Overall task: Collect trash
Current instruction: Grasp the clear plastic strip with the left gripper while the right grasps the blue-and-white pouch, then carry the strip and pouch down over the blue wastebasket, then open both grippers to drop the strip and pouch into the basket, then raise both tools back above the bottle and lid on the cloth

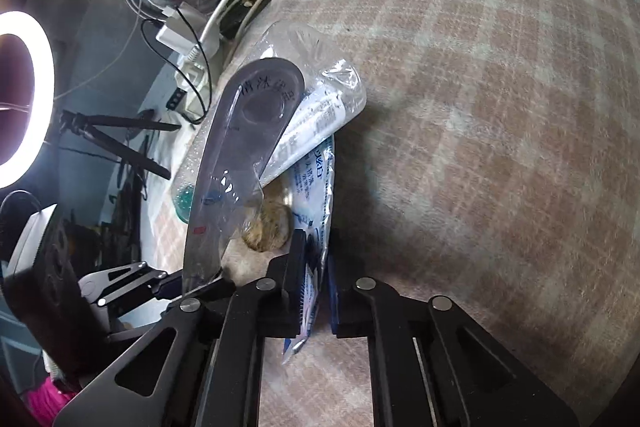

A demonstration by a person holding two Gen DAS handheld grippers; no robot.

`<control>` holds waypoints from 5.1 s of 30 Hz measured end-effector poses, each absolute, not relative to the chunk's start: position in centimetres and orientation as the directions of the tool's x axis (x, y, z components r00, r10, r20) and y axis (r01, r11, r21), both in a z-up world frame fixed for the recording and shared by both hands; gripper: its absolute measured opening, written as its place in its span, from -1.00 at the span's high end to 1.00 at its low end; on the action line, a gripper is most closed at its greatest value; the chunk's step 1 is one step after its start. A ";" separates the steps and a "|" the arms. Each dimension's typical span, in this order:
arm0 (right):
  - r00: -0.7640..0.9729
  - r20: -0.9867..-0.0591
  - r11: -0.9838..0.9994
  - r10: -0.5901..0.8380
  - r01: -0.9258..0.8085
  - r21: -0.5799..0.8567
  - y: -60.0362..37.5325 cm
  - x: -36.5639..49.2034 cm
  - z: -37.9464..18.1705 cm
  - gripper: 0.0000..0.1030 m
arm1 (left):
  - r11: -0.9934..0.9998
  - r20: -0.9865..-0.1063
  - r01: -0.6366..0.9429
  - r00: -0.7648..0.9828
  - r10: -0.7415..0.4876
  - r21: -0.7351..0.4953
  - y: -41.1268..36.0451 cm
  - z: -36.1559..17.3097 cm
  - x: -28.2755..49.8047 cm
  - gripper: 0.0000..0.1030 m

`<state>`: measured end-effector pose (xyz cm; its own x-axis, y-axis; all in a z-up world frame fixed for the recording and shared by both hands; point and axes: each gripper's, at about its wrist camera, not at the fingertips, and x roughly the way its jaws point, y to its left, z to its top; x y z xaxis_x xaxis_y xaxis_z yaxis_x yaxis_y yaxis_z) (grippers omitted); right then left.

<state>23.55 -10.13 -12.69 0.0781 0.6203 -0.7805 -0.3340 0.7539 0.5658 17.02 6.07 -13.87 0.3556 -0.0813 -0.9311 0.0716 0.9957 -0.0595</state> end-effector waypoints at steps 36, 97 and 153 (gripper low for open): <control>0.412 -0.754 0.859 0.512 -0.272 0.435 -17.5 15.4 -3.5 0.98 | 0.973 -0.865 0.136 0.448 -0.227 -0.185 4.2 -7.7 10.7 0.89; 0.107 -0.939 0.926 0.326 -0.239 0.294 -6.2 -6.9 -21.6 0.98 | 0.983 -0.983 0.004 0.016 -0.184 -0.184 9.8 -29.2 -9.1 0.88; 0.099 -0.945 0.915 0.311 -0.302 0.269 -4.0 -5.6 -21.4 0.43 | 0.986 -0.987 -0.092 0.093 -0.129 -0.137 12.0 -25.2 -8.4 0.60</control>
